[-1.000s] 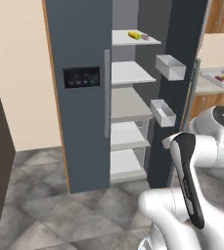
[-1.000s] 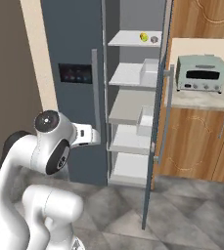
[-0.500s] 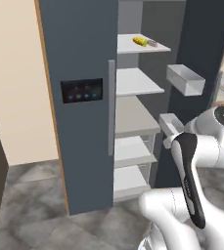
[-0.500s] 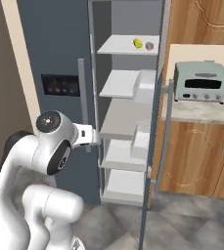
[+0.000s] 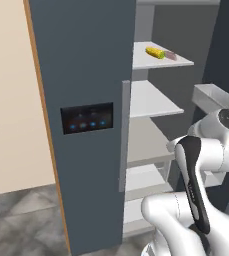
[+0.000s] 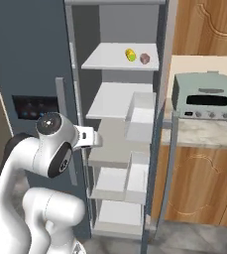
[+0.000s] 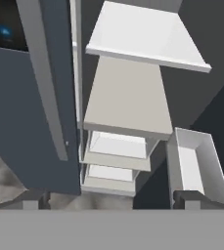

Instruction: Place one corn and one steak in each tupperware on the nearby counter, to pack two identical lunches.

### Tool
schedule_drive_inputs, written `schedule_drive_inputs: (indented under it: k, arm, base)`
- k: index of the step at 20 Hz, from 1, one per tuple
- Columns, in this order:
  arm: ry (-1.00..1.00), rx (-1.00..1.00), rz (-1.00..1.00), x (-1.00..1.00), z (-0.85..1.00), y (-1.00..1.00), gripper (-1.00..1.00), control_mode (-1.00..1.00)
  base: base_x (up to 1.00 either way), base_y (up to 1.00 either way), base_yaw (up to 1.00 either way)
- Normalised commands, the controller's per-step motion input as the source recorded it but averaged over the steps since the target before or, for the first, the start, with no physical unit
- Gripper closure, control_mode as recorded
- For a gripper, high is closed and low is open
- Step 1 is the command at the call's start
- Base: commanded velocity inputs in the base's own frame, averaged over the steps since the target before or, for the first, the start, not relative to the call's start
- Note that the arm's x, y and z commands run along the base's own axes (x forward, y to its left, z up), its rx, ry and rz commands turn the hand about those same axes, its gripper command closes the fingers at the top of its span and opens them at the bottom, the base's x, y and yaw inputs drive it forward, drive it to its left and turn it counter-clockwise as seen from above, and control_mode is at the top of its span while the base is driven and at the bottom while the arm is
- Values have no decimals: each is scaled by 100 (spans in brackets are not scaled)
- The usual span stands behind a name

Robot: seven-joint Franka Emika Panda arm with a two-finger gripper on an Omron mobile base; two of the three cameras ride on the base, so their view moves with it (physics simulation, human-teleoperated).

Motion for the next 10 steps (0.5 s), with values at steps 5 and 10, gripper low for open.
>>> schedule_drive_inputs:
  k: [5, 10]
  arm:
    - [0, 0, 0, 0, 0, 0, -100, 100]
    - [0, 0, 0, 0, 0, 0, -100, 100]
  base:
    - [57, -23, -9]
    - [40, -38, -7]
